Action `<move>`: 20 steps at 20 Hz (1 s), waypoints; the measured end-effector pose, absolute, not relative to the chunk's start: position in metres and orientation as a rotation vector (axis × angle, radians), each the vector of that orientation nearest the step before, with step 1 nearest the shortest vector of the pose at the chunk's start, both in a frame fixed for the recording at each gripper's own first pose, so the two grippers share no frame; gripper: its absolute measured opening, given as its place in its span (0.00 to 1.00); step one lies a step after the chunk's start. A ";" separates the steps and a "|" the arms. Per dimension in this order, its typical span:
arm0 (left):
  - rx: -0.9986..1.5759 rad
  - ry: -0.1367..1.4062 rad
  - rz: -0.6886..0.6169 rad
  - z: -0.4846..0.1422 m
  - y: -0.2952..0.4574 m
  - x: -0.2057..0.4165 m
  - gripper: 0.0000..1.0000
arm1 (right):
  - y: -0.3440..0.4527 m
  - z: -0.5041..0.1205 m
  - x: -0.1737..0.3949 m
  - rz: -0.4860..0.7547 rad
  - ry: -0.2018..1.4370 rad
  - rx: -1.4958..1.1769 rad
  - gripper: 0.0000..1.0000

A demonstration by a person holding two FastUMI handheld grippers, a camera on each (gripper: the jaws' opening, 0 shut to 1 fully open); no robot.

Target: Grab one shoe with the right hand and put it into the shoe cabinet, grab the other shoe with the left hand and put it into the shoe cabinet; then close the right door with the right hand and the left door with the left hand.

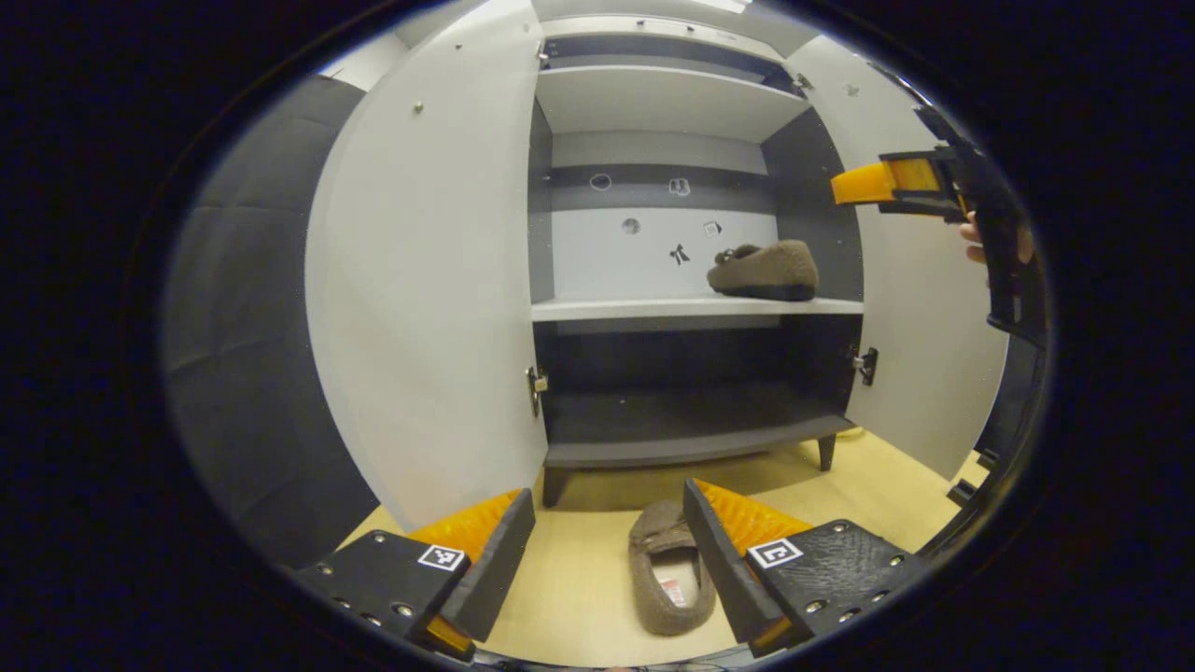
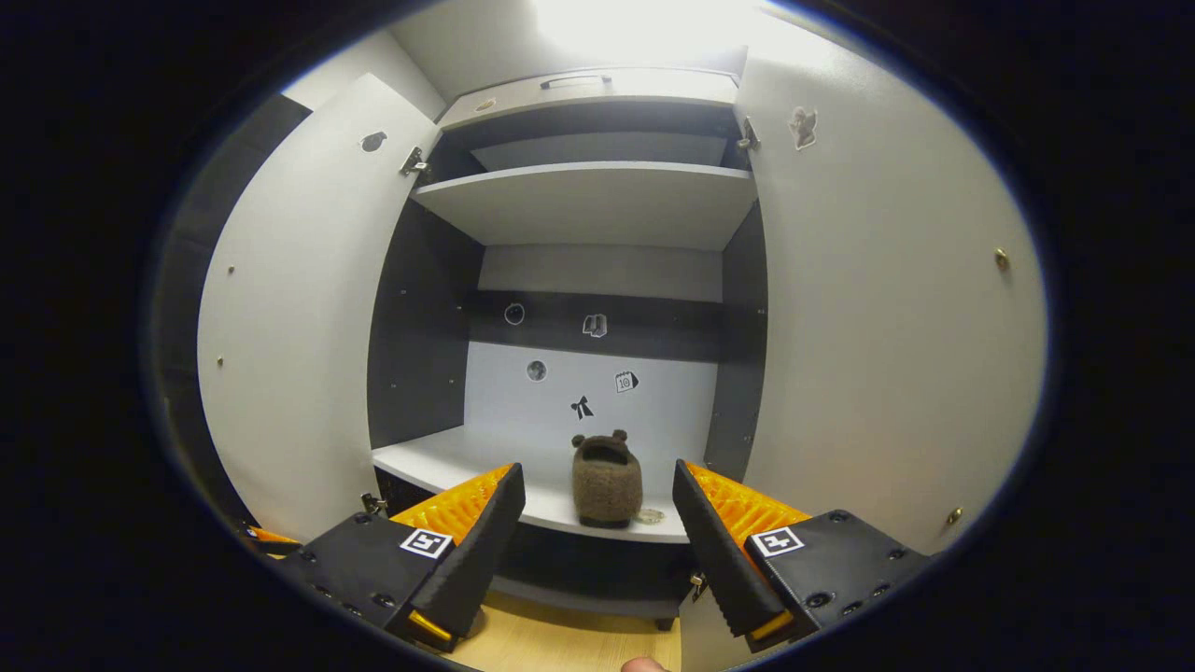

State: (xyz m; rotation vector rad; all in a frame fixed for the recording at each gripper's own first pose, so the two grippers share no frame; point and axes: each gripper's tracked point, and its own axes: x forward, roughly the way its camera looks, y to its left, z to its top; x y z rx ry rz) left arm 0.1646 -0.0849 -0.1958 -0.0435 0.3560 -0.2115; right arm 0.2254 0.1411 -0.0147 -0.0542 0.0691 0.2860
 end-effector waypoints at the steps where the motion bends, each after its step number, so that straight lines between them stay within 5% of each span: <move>1: -0.044 0.383 -0.220 -0.207 -0.086 0.163 0.93 | 0.141 -0.021 0.218 0.288 0.075 -0.061 1.00; 15: -0.045 0.706 -0.291 -0.328 -0.113 0.173 0.94 | 0.116 -0.063 0.164 0.244 0.110 -0.050 1.00; 16: -0.040 0.726 -0.285 -0.335 -0.113 0.176 1.00 | 0.113 -0.065 0.163 0.239 0.118 -0.047 1.00; 20: -0.014 0.803 -0.269 -0.364 -0.110 0.181 0.85 | 0.106 -0.073 0.162 0.226 0.144 -0.046 1.00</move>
